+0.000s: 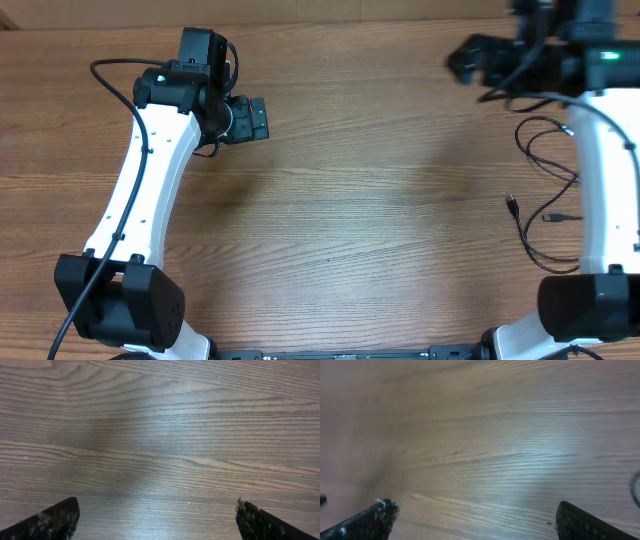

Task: Untangle cables

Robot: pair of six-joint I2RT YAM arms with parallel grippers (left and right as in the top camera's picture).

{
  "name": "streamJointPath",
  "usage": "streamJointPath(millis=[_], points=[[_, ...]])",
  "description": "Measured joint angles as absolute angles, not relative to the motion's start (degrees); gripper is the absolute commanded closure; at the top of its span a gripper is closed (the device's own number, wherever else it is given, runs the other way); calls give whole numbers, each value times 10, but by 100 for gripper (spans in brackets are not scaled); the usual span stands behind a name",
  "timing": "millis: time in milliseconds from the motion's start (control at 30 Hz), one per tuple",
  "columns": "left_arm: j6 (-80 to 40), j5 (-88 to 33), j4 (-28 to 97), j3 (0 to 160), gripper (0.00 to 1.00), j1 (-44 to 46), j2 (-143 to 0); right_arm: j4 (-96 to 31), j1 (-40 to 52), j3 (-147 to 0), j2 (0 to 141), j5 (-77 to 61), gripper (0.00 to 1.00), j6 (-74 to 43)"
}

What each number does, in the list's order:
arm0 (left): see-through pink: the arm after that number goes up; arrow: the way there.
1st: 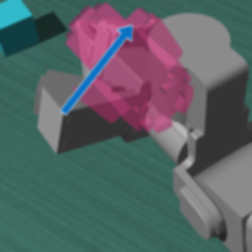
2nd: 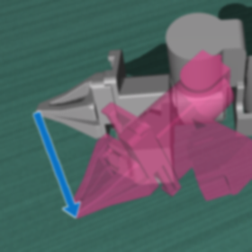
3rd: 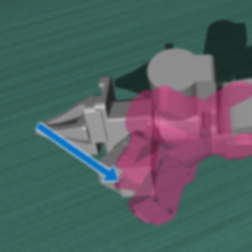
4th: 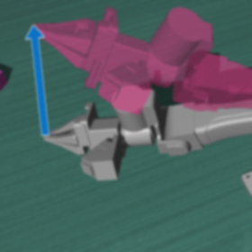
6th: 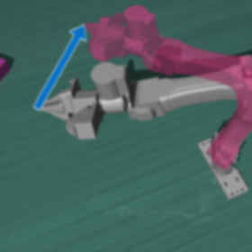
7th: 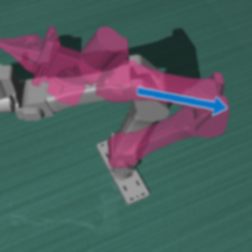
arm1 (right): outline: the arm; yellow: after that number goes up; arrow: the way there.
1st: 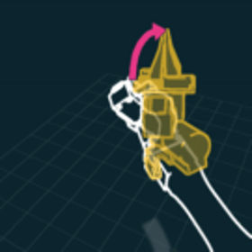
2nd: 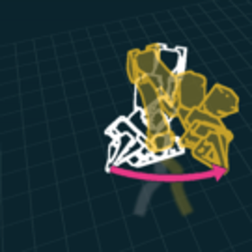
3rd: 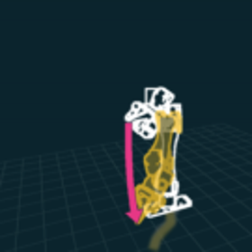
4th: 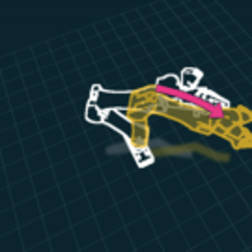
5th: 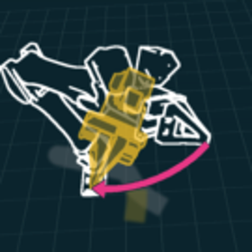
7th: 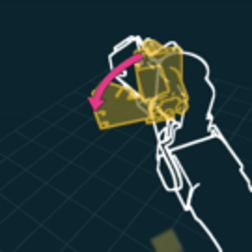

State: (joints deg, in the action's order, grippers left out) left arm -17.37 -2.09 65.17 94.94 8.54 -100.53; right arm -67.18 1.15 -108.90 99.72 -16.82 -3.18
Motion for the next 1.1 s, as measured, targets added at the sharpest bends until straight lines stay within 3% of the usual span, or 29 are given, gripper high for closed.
streamJointPath(millis=[233, 633, 800, 1100], points=[[-181, -10, 714, 975, 0, 65, -1006, -732, 98, -1091, 1037, -109, 0, -21], [-200, -23, 937, 982, 0, 43, -1006, -902, 102, -1063, 1070, -85, 0, -48], [-194, -30, 966, 982, 0, 57, -1006, -944, 102, -1061, 1070, -85, 0, -55], [-192, -35, 915, 959, 0, 103, -969, -903, 102, -1044, 988, -42, 0, -81]])
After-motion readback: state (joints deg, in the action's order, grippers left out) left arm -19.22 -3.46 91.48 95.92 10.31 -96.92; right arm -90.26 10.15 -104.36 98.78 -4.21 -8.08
